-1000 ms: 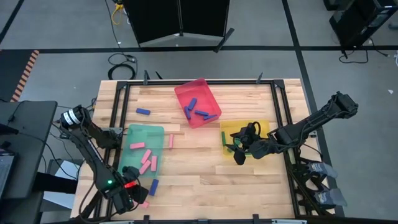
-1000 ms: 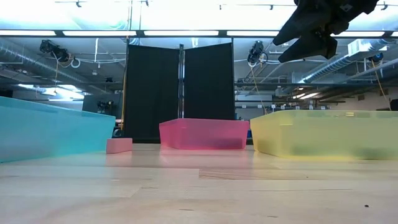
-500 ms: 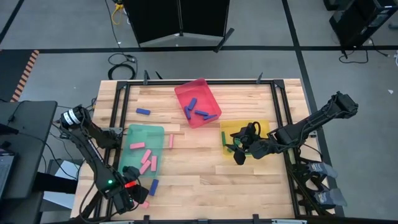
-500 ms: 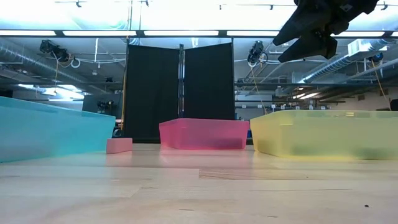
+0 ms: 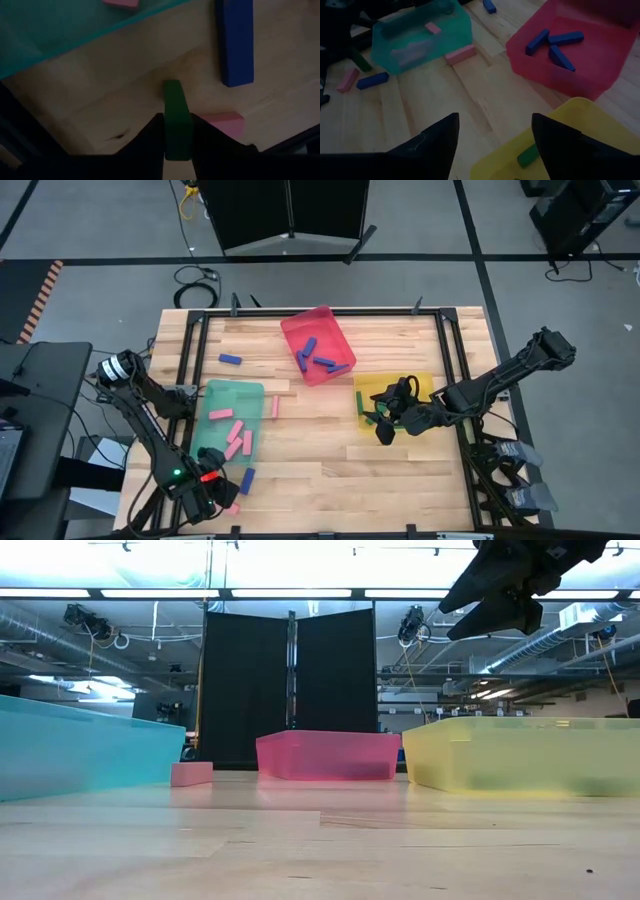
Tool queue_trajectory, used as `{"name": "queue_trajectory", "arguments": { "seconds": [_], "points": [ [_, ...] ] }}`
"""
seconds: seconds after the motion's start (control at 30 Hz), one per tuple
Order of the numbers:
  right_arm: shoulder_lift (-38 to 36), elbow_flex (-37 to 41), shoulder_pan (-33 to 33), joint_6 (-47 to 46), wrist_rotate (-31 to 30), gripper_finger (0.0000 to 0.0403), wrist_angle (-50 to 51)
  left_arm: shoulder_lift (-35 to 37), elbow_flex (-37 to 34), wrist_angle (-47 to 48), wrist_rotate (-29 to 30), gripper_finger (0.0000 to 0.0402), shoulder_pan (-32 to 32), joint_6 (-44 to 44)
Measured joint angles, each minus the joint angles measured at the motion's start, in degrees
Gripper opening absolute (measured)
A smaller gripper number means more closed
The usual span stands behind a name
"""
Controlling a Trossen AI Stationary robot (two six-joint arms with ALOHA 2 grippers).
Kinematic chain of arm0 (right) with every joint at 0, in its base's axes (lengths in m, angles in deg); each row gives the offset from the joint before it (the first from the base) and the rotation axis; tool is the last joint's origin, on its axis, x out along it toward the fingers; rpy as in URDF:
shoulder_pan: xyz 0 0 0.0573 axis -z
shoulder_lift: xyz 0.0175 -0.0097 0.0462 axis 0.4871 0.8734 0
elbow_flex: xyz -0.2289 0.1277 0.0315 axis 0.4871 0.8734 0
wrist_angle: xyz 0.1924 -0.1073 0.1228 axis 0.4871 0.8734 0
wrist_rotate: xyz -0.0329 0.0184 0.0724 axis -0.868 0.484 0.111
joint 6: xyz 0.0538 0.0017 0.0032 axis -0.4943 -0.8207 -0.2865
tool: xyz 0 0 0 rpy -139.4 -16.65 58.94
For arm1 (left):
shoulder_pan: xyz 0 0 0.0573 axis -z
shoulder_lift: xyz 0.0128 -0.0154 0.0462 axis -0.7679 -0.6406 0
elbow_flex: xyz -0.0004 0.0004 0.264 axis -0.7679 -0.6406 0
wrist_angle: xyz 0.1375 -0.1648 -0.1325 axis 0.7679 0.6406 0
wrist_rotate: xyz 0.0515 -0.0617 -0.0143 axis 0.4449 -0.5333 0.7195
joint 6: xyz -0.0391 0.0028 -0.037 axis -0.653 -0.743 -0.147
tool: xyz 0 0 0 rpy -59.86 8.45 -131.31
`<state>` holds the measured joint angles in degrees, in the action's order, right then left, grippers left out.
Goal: Sort blocks
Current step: Put the green block into the yellow bin
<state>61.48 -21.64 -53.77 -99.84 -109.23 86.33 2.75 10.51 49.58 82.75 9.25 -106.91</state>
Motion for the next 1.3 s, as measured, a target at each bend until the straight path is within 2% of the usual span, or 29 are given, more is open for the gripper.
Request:
{"name": "queue_trajectory", "arguments": {
  "seconds": [0.1,0.43,0.6,0.67,0.73,0.87,1.0,1.17,1.3],
  "points": [
    [0.0,0.0,0.0,-0.04,0.0,0.0259,0.0,0.02,0.02,0.04,0.16,0.0062,0.0,0.38],
    [0.0,0.0,0.0,-0.03,0.0,0.0257,-0.02,-0.02,2.0,-1.34,1.09,0.0062,0.58,5.99],
    [0.0,0.0,0.0,0.82,0.01,0.0256,-0.06,0.13,9.36,8.25,5.79,0.0062,2.25,6.39],
    [0.0,0.0,0.0,2.03,0.02,0.0256,-0.4,0.13,13.37,13.42,10.3,0.0062,2.83,6.48],
    [-0.01,-0.02,-0.26,3.74,0.26,0.0256,-0.99,0.2,16.99,16.58,17.54,0.0062,2.9,8.15],
    [-1.62,-0.02,-2.1,12.09,1.37,0.0253,-4.07,0.28,19.74,18.18,32.86,0.0062,-1.87,15.61],
    [-5.29,-0.02,-4.39,19.5,-1.39,0.0252,-10.94,-0.12,18.42,11.34,38.17,0.0062,-10.96,29.19],
    [-10.06,-0.07,-6.99,28.09,-3.5,0.0252,-20.78,-0.15,14.32,-10.18,38.93,0.0062,-23.71,54.3],
    [-12.31,-0.07,-8.37,31.93,-3.59,0.0249,-24.4,-0.22,10.14,-28.42,37.36,0.0062,-33.23,70.53]
  ]
}}
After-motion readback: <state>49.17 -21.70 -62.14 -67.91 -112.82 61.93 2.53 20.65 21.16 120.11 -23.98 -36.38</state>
